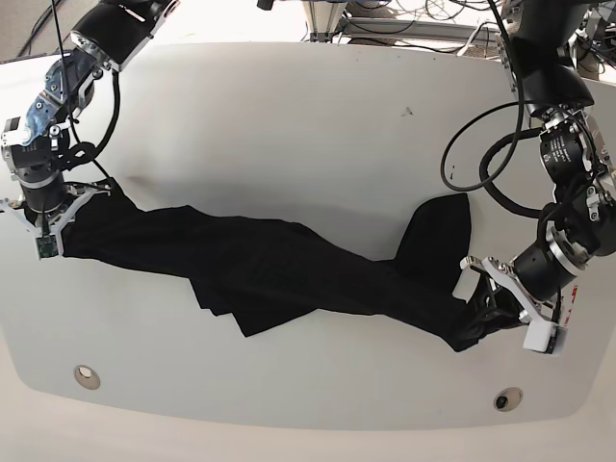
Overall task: Layout the t-shirt on the table in an organized manner, then fold the t-shirt properly
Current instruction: 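Lay the stretched t-shirt back onto the table with both grippers, then release the t-shirt with the right gripper and move it along the hem, then grasp the t-shirt edge with the right gripper and drag it outward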
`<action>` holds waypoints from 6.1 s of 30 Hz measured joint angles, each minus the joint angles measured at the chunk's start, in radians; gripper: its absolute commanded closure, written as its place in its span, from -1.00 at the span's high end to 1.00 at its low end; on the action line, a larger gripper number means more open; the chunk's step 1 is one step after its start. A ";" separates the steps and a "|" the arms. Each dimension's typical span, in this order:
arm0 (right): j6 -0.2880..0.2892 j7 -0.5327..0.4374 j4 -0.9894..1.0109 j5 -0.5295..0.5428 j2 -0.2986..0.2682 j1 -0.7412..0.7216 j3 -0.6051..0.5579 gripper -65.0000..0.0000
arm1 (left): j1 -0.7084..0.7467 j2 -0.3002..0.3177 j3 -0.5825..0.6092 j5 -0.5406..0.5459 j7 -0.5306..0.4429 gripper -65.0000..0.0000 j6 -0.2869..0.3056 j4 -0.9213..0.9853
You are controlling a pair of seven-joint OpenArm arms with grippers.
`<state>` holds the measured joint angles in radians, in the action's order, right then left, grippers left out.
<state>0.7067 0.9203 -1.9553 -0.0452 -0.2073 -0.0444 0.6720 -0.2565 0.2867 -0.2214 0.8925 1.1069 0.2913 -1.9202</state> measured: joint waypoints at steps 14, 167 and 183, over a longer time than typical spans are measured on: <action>0.000 -0.002 0.000 -0.002 -0.003 0.037 -0.009 -0.96 | 0.317 0.002 0.004 0.184 -0.006 -0.99 -0.003 -0.003; -0.011 -0.284 0.131 0.040 0.282 0.475 -0.501 -0.40 | 0.228 0.071 -0.052 0.054 -0.015 0.84 -0.002 0.161; -0.003 -0.274 0.072 0.051 0.119 0.554 -0.488 -0.98 | 0.254 0.065 -0.050 -0.126 -0.015 0.84 -0.002 0.162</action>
<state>0.7036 0.6464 -1.8832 0.0055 -0.0883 0.5091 0.1837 -0.0029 0.3519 -0.2718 0.7662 1.0916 0.2893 -1.7580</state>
